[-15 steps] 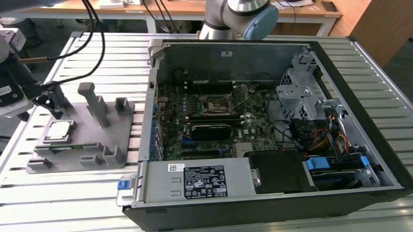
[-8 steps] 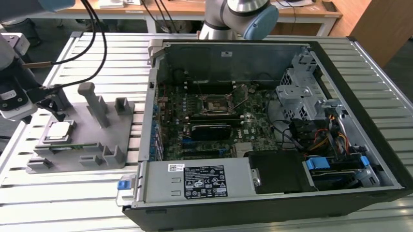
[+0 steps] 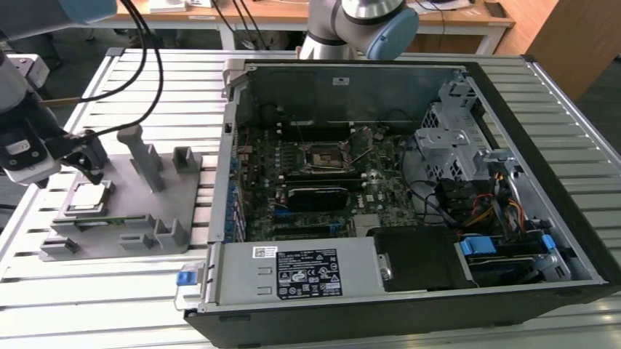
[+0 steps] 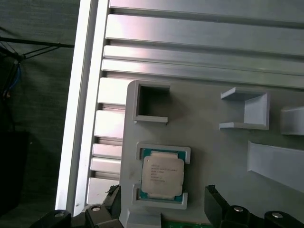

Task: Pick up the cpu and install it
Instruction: 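Pick up the cpu and move it towards the insertion slot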

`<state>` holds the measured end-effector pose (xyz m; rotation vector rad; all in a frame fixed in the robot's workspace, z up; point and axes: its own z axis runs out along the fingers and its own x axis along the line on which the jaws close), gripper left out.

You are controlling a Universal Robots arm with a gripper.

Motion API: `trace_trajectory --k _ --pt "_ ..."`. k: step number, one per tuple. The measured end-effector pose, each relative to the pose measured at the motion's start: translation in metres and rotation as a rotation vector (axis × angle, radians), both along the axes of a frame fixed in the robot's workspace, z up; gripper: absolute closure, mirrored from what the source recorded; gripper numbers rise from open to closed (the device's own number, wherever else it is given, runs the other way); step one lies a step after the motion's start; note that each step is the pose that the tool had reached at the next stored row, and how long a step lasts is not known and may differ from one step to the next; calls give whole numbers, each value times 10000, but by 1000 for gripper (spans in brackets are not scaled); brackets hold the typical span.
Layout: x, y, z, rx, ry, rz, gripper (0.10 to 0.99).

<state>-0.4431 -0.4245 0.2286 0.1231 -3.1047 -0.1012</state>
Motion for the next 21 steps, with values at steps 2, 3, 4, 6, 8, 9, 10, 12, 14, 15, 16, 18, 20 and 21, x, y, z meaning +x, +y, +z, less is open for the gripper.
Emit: trace_trajectory --k 2,3,4,6,8,9,10,12,14,15,16,18,20,21 --pt "1 0 -17 2 -3 0 298" --pt "1 0 -28 1 -2 0 298" --pt "2 0 -40 1 -1 -1 298" --pt "2 0 -64 1 -2 -3 298" --pt "2 0 -84 0 -1 -6 298" --pt "2 0 -94 1 -1 -7 298" --pt "2 0 -103 1 -1 -7 298" --pt "2 0 -118 1 -2 -11 298" --pt "2 4 -130 0 0 -26 298" --pt "2 7 -137 0 -1 -42 298" --pt "2 9 -145 1 -2 -60 298" --pt "2 10 -163 1 -2 -70 298" --pt "2 10 -188 1 -2 -81 298" --pt "2 11 -198 1 -1 -93 298"
